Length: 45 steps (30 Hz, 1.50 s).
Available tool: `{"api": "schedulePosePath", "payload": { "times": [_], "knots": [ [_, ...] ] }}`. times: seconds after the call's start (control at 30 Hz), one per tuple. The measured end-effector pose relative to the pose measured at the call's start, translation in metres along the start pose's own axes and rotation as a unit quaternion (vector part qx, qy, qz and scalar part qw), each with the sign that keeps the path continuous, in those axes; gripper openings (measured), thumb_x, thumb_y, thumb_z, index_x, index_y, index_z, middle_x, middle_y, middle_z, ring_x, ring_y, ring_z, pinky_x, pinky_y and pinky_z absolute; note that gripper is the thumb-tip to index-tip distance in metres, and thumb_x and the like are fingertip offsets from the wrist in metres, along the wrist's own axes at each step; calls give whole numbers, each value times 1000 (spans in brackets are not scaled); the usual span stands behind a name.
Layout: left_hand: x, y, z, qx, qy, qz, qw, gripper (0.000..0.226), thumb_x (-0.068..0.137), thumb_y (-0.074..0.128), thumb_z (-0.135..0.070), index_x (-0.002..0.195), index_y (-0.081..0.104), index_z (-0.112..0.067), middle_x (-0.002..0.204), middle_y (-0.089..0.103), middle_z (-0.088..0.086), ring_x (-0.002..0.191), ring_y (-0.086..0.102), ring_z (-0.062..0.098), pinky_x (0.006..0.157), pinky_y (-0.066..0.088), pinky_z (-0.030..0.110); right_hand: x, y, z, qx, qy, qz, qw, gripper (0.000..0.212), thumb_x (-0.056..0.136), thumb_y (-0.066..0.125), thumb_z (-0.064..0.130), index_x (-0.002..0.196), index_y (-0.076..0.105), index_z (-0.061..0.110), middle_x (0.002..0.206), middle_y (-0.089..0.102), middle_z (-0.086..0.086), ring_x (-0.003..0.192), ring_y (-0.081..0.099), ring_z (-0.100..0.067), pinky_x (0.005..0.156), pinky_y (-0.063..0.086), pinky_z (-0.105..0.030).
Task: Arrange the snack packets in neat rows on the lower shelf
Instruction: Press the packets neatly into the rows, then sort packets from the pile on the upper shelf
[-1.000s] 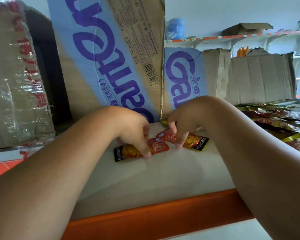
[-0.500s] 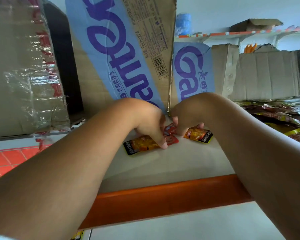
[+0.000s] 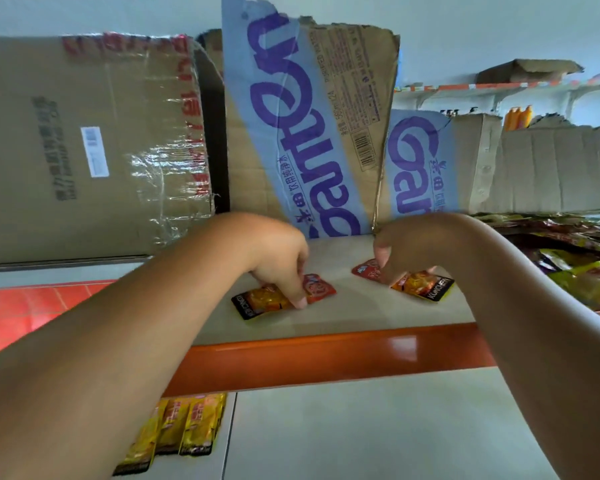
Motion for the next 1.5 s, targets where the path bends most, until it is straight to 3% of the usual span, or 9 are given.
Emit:
{"api": "schedulePosePath", "payload": {
  "times": [0.07, 0.27, 0.47, 0.6, 0.77, 0.9, 1.07, 1.2, 1.5],
  "knots": [
    [-16, 6, 19, 0, -5, 12, 1000, 34, 72, 87, -52, 89, 67, -32, 98, 72, -9, 88, 69, 15, 82, 59, 37, -8, -2, 22, 19, -2, -1, 1000, 31, 90, 71, 37, 118, 64, 26, 100, 59, 8, 84, 55, -9, 82, 51, -28],
    [-72, 31, 89, -7, -28, -38, 999, 32, 72, 85, -47, 91, 67, -30, 92, 68, -8, 83, 63, 15, 65, 48, 29, -17, -7, 129, 4, -33, -24, 999, 28, 88, 70, 40, 113, 65, 27, 101, 61, 8, 79, 54, -7, 67, 42, -25],
    [-137, 78, 187, -81, -39, -129, 988, 33, 69, 83, -48, 83, 66, -24, 85, 69, -4, 80, 65, 19, 74, 58, 38, -17, -11, 246, 28, -43, -44, 998, 27, 87, 71, 38, 106, 66, 20, 108, 64, 3, 92, 61, -17, 74, 48, -28],
    [-194, 119, 265, -165, -75, -216, 959, 33, 65, 84, -45, 85, 65, -27, 85, 67, -8, 78, 64, 14, 73, 57, 35, -6, -13, 332, 35, -37, -60, 997, 32, 85, 73, 41, 101, 67, 14, 103, 66, -2, 91, 61, -21, 64, 43, -25],
    [-260, 184, 355, -258, -115, -297, 912, 26, 67, 86, -35, 81, 65, -29, 85, 67, -13, 76, 65, 10, 62, 52, 27, 17, 8, 440, 114, -49, -77, 989, 38, 84, 73, 38, 111, 68, 11, 110, 67, -8, 100, 64, -26, 82, 52, -32],
    [-298, 238, 409, -287, -163, -320, 888, 25, 71, 87, -32, 81, 64, -29, 90, 66, -14, 76, 65, 5, 57, 48, 17, 35, 44, 508, 227, -64, -84, 968, 32, 81, 75, 28, 107, 65, 12, 108, 68, -10, 96, 65, -28, 74, 50, -31],
    [-328, 308, 460, -290, -232, -342, 863, 27, 75, 83, -40, 88, 63, -30, 92, 60, -10, 83, 60, 9, 66, 43, 19, 60, 104, 584, 337, -100, -82, 933, 25, 79, 75, 25, 94, 58, 16, 92, 63, -7, 75, 59, -26, 57, 39, -30],
    [-339, 363, 489, -288, -281, -352, 845, 26, 75, 81, -40, 88, 62, -29, 89, 60, -12, 83, 55, 7, 65, 33, 11, 85, 150, 641, 366, -120, -70, 920, 25, 76, 76, 29, 88, 56, 17, 86, 64, -9, 75, 62, -29, 57, 41, -33],
    [-334, 465, 542, -356, -363, -312, 803, 21, 74, 75, -40, 80, 56, -32, 88, 60, -11, 83, 57, 9, 65, 40, 22, 133, 217, 732, 352, -139, -37, 925, 27, 69, 73, 31, 74, 50, 19, 72, 54, 0, 62, 49, -17, 49, 30, -32]
  ]
}}
Point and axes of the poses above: each hand's wrist, its own x-axis towards the middle knuckle, its own y-axis out of the palm, z = x × y, the point moved 4 cm from there along x, towards the middle knuckle
